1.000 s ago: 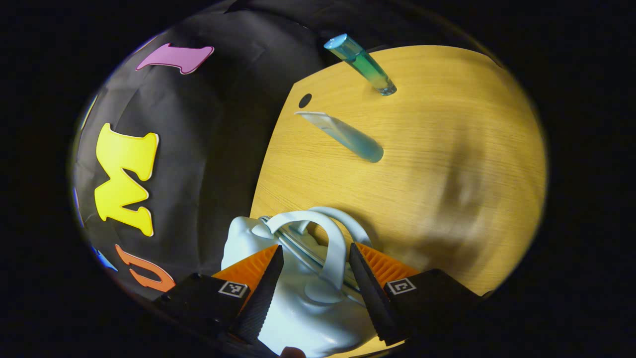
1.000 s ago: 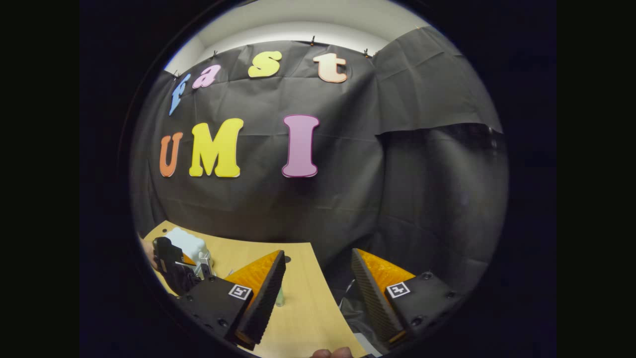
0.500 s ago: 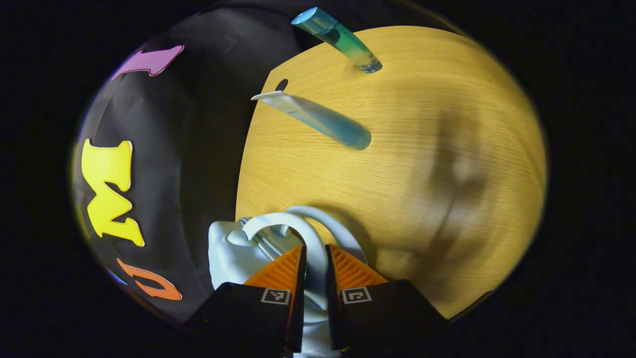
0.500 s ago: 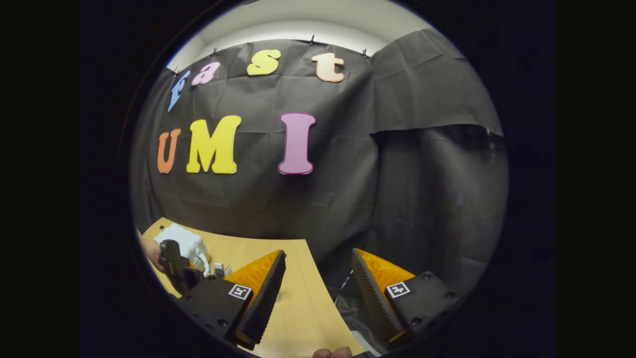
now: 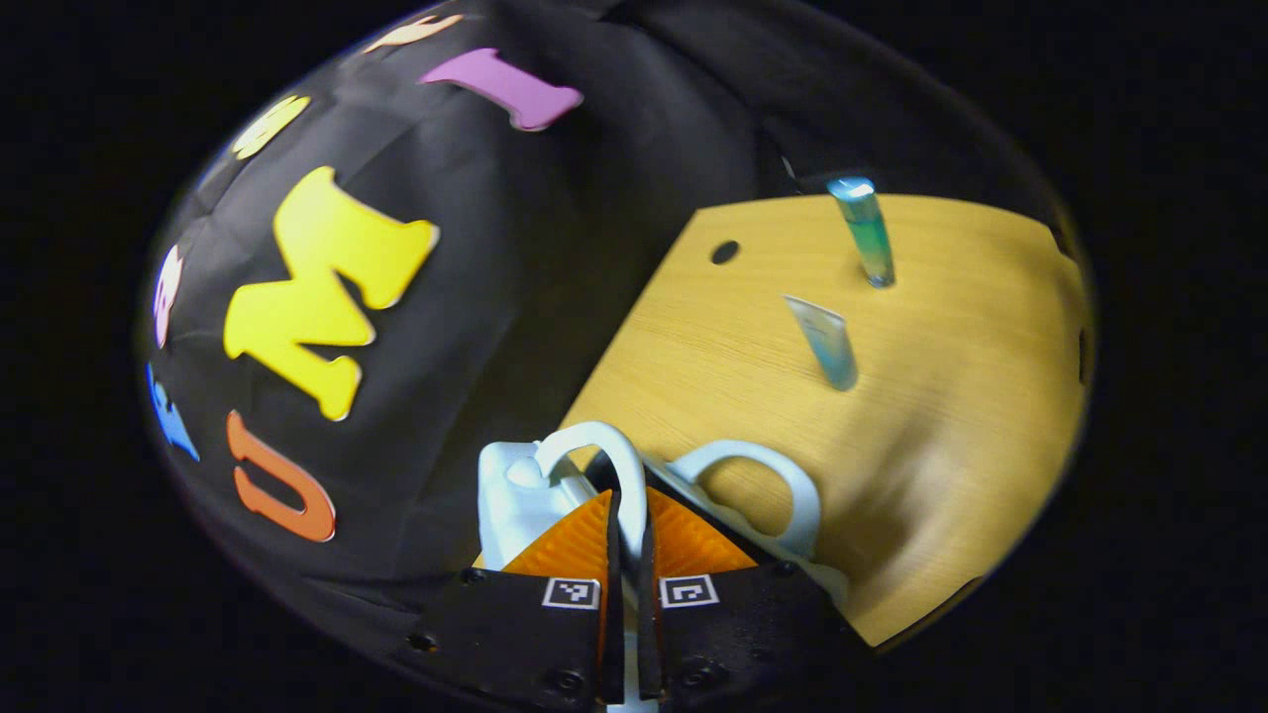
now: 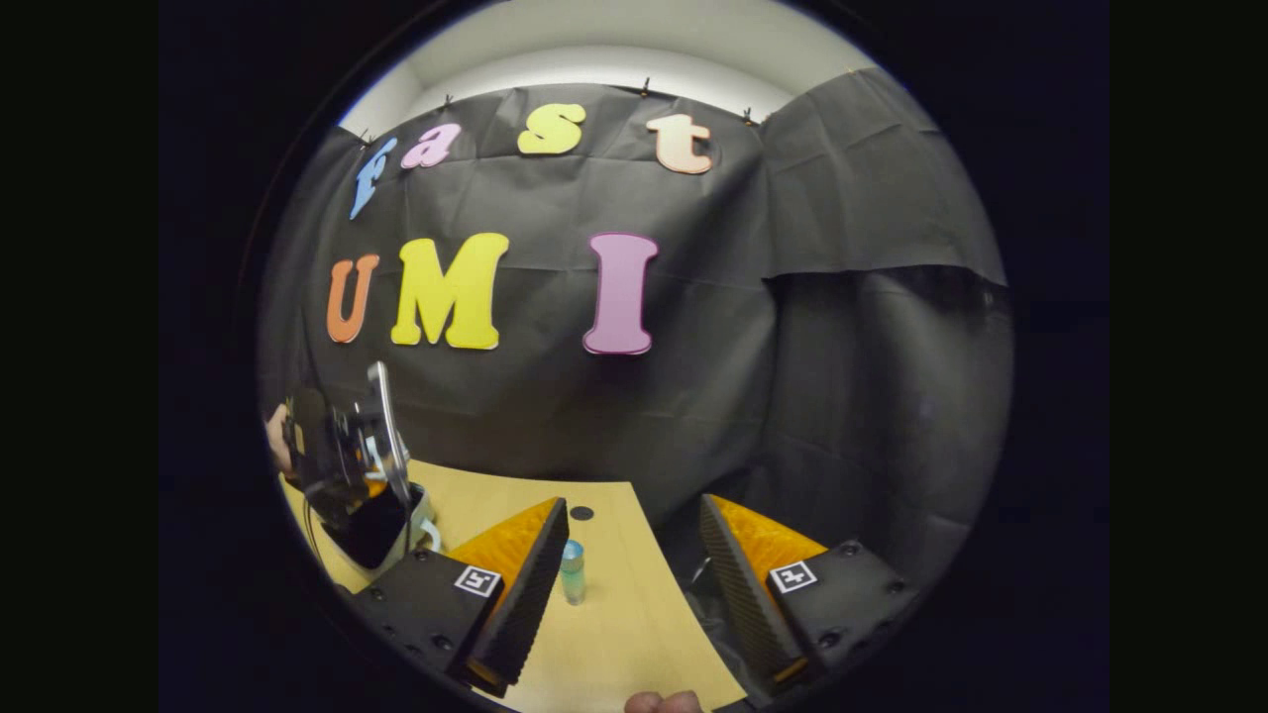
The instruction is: First open the suitcase, pack the skin care products into it, and then close the suitcase.
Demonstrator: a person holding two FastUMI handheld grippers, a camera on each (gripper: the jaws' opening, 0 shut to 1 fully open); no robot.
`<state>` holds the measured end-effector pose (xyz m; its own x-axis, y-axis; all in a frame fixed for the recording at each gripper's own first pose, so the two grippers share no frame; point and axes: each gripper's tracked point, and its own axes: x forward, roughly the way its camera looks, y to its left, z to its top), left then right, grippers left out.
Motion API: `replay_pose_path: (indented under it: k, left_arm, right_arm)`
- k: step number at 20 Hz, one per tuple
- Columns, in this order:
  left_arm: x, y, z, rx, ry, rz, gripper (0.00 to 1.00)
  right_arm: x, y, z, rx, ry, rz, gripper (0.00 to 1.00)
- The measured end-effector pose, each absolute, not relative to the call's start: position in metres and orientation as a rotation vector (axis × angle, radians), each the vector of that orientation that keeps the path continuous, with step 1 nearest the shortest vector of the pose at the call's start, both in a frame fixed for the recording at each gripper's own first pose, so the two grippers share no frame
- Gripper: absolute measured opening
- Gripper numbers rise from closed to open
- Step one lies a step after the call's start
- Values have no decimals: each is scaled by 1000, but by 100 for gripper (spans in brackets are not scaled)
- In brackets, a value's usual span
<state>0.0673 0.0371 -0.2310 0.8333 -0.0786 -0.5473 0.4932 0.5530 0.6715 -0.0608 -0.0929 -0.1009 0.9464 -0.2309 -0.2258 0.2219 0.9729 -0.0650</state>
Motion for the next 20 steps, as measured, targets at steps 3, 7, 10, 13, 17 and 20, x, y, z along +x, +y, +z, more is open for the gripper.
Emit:
replay_pose_path:
  k: [3, 7, 10, 13, 17, 20]
  left_arm:
    - [79, 87, -171, 759, 422, -245, 4]
    - [90, 183, -126, 482, 342, -90, 3]
    - [87, 265, -117, 314, 314, 17, 3]
    - [91, 335, -131, 214, 309, 76, 3]
    - [90, 420, -179, 52, 333, 128, 3]
    - [93, 466, -242, -42, 420, 187, 4]
  right_arm:
    - [-53, -63, -94, -56, 221, -171, 80]
    - [-43, -28, -87, -73, 221, -110, 80]
    - [-36, -1, -83, -102, 229, -62, 80]
    - [-31, 17, -80, -126, 238, -32, 80]
    - [-28, 29, -84, -132, 272, -42, 80]
    - [-27, 32, -87, -147, 293, -67, 80]
